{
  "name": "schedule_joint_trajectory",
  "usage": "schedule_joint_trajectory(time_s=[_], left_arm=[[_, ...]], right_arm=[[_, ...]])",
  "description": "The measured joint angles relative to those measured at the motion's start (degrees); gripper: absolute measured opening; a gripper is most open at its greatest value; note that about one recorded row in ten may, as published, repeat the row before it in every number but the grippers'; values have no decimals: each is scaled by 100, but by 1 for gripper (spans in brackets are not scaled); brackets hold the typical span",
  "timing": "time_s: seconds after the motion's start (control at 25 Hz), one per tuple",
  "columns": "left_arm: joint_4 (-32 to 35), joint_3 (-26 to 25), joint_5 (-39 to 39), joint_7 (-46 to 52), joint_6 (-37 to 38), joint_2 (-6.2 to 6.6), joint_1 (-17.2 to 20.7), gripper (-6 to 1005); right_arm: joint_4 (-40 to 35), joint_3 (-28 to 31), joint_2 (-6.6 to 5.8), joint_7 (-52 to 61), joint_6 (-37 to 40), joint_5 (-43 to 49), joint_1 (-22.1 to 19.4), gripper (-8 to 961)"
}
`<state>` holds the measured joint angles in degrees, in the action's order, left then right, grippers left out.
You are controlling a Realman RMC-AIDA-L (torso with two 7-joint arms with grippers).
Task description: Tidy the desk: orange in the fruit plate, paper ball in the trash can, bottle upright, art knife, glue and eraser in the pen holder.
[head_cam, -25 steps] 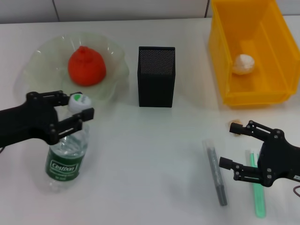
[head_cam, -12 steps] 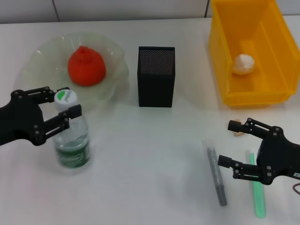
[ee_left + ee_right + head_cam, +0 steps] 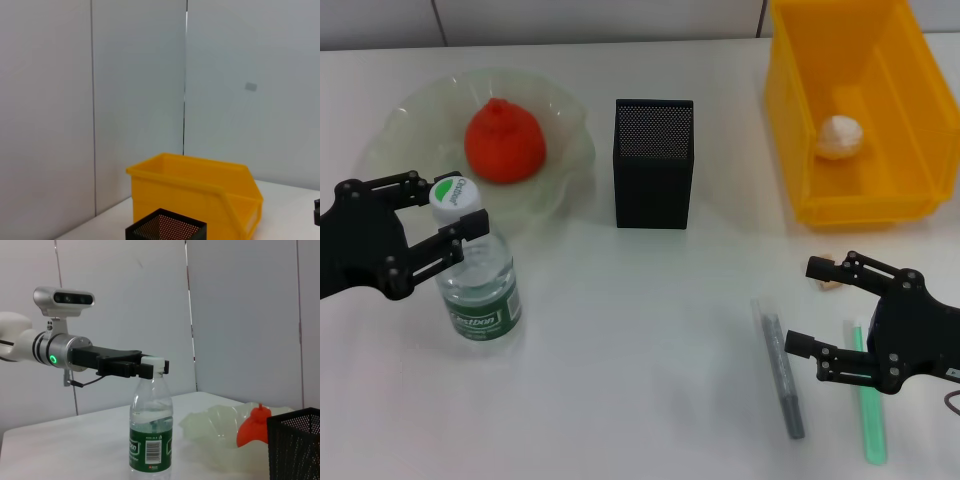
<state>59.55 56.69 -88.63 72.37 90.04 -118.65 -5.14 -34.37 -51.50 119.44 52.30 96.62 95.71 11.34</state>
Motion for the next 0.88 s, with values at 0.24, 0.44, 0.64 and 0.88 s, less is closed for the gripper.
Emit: schedule_joint_trajectory(time_s=[0.24, 0.44, 0.64, 0.88], left_arm=[[-417, -63, 78, -238, -85, 3, -196, 449], [-727, -218, 92, -244, -244, -13, -361, 447], [-740, -227, 136, -253, -260, -19, -364, 528], [-694, -309, 325, -295, -201, -8, -349, 697]], right_arm=[[6, 0, 0, 0, -2, 0, 7, 839], [10, 0, 0, 22, -4, 0, 9, 839], [4, 0, -7, 75, -4, 0, 9, 839], [-23, 0, -9, 147, 5, 0, 13, 838]])
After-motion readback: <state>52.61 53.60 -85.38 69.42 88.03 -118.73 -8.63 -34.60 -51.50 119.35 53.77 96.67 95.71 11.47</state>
